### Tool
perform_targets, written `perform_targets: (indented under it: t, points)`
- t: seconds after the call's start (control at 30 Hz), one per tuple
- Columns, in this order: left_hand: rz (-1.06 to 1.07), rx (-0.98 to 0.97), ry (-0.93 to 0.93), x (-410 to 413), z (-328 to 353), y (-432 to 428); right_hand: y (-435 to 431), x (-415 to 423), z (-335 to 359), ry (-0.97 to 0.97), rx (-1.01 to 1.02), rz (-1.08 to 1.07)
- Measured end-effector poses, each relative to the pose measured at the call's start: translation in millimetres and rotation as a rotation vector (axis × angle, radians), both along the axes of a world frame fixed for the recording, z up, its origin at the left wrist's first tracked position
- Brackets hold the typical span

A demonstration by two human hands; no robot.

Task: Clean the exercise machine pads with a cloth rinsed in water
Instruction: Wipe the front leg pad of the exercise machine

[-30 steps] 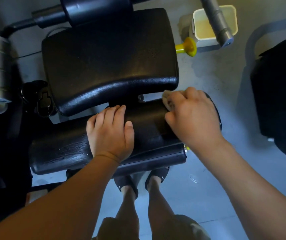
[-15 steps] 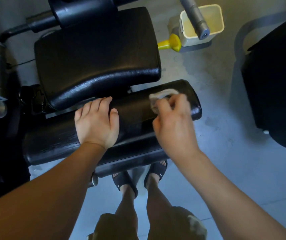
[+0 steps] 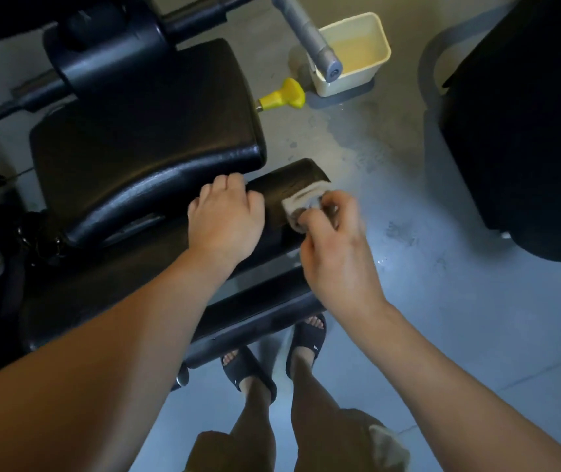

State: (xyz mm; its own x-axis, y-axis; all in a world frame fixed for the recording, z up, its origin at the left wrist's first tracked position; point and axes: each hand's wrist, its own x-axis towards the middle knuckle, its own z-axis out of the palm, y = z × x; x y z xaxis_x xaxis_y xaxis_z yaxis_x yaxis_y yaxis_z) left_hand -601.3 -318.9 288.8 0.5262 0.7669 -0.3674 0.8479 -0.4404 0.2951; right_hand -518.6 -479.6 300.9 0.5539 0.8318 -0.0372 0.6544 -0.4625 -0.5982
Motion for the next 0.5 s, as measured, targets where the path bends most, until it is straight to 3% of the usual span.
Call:
perform_targets:
  t: [0.13,0.33,0.5]
  points:
    - [0.085,0.069,0.035,15.8,-8.0,-5.4,-7.6,0.7,-3.2,-0.027,-0.048,0.246]
    - [0.103,0.085,-0.015,14.4,-11.2,-6.2,-1.9,30.2,-0.6,-0.117,-0.007,0.02]
    - [0.065,0.098,-0.046,13.0,-13.6,-6.9,11.4,35.8,-6.3,-0.094,0.01,0.19]
